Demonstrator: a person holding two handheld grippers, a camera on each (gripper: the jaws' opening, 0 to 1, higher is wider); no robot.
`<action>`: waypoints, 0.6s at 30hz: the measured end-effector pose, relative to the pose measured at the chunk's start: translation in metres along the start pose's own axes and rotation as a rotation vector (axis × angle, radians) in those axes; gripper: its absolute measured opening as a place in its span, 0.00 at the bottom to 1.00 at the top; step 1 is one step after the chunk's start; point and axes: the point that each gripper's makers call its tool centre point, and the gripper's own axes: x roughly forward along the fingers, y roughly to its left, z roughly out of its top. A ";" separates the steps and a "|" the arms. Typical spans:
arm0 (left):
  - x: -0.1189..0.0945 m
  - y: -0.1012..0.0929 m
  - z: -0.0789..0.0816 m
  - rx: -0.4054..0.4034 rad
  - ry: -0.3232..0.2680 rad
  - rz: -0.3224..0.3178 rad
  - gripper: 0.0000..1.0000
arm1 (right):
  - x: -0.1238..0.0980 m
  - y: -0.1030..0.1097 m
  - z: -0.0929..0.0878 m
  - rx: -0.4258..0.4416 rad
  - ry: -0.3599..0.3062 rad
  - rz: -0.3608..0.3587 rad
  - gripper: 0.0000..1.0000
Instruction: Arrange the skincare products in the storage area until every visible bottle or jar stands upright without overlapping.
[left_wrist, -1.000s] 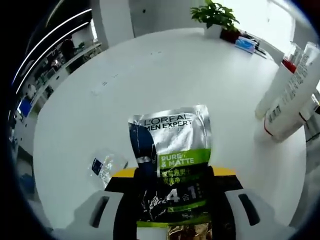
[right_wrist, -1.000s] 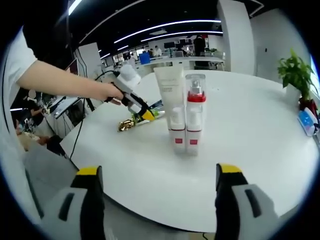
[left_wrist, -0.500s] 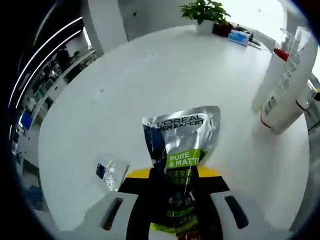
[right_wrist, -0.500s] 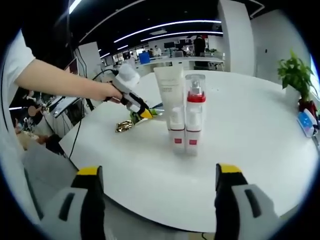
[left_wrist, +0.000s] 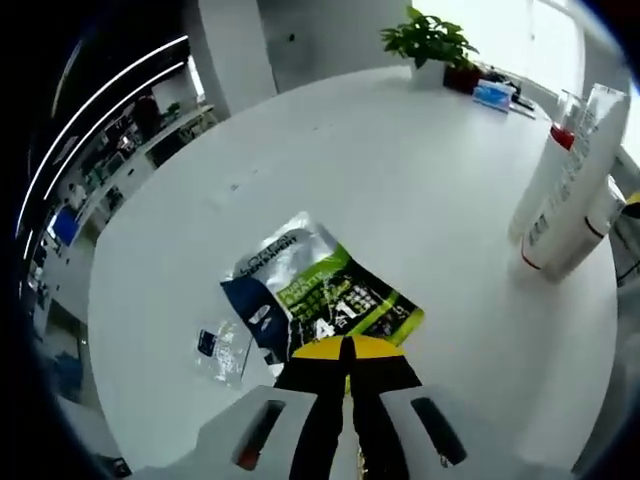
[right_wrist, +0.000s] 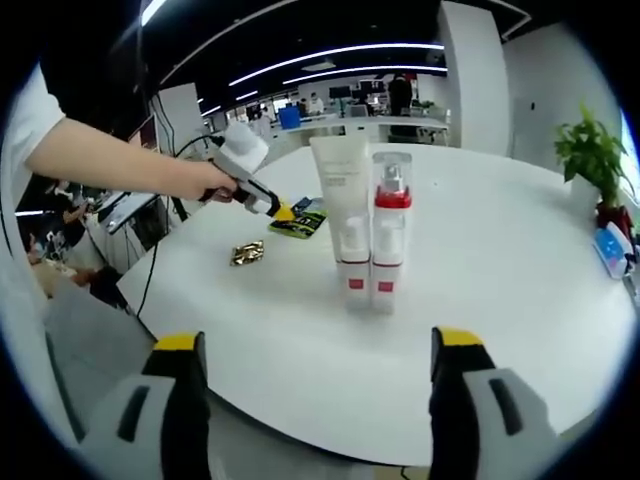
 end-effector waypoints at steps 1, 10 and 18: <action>-0.002 0.003 0.000 -0.005 -0.003 0.011 0.00 | 0.000 0.000 0.000 -0.001 0.001 0.001 0.93; -0.005 0.030 -0.010 -0.181 -0.067 0.063 0.11 | 0.001 0.000 -0.001 -0.002 0.007 -0.002 0.92; 0.000 0.038 -0.021 -0.265 -0.071 0.083 0.18 | 0.001 0.000 -0.003 0.003 0.017 0.000 0.92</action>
